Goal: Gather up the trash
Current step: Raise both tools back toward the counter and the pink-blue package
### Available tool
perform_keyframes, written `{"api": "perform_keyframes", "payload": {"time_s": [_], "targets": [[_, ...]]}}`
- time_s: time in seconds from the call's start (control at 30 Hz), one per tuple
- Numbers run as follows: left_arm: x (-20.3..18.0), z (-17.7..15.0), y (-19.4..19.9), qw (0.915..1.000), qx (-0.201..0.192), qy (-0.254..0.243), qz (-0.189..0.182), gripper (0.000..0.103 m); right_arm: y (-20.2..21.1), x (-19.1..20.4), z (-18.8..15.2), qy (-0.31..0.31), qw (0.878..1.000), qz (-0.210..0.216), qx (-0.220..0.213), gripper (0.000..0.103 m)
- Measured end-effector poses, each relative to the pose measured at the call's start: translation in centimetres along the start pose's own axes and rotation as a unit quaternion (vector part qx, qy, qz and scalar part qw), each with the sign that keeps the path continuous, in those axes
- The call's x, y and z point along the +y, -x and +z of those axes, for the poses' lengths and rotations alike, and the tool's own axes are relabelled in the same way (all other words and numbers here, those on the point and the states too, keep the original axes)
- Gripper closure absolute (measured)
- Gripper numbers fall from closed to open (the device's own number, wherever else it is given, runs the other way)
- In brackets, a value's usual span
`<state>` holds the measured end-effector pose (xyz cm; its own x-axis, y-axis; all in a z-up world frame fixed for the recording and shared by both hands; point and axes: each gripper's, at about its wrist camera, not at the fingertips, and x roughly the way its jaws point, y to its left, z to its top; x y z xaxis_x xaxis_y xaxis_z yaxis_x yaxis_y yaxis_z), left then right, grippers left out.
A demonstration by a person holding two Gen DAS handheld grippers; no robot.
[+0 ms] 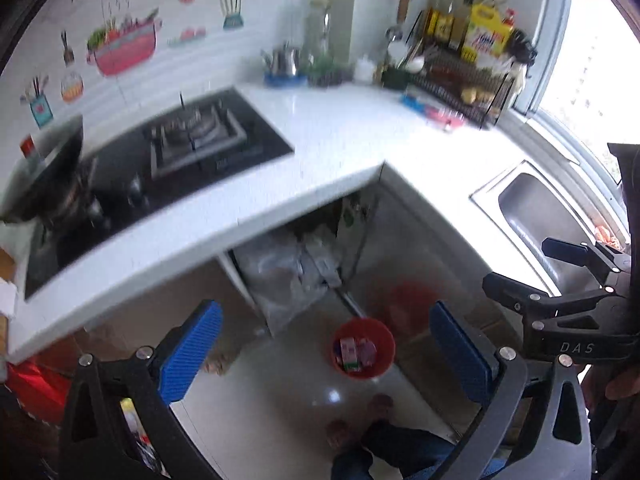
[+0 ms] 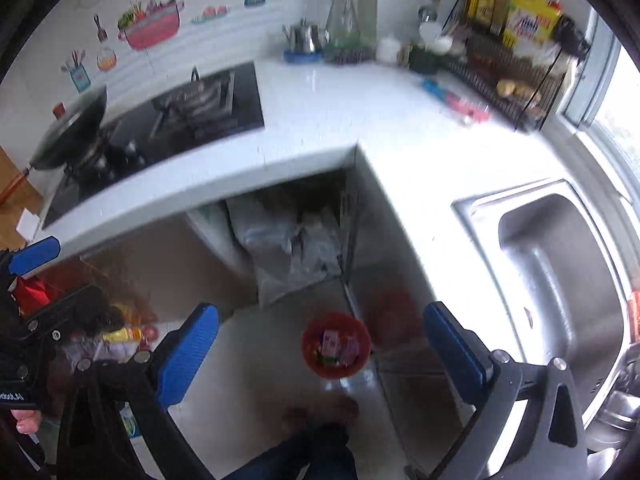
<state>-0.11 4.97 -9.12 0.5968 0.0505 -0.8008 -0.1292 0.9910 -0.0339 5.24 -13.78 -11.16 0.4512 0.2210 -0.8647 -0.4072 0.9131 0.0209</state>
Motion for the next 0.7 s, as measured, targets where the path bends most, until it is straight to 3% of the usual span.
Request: {"api": "perform_keyframes", "payload": {"time_s": [0.3, 0.7], "targets": [[-0.7, 3.0, 2.2, 0.9993, -0.027, -0.023, -0.011, 0.000, 4.1, -0.8, 2.1, 0.001, 0.998, 0.009, -0.054, 0.001], [-3.6, 7.9, 1.1, 0.9976, -0.047, -0.050, -0.005, 0.000, 4.4, -3.5, 5.1, 0.002, 0.997, 0.013, -0.081, 0.001]]}}
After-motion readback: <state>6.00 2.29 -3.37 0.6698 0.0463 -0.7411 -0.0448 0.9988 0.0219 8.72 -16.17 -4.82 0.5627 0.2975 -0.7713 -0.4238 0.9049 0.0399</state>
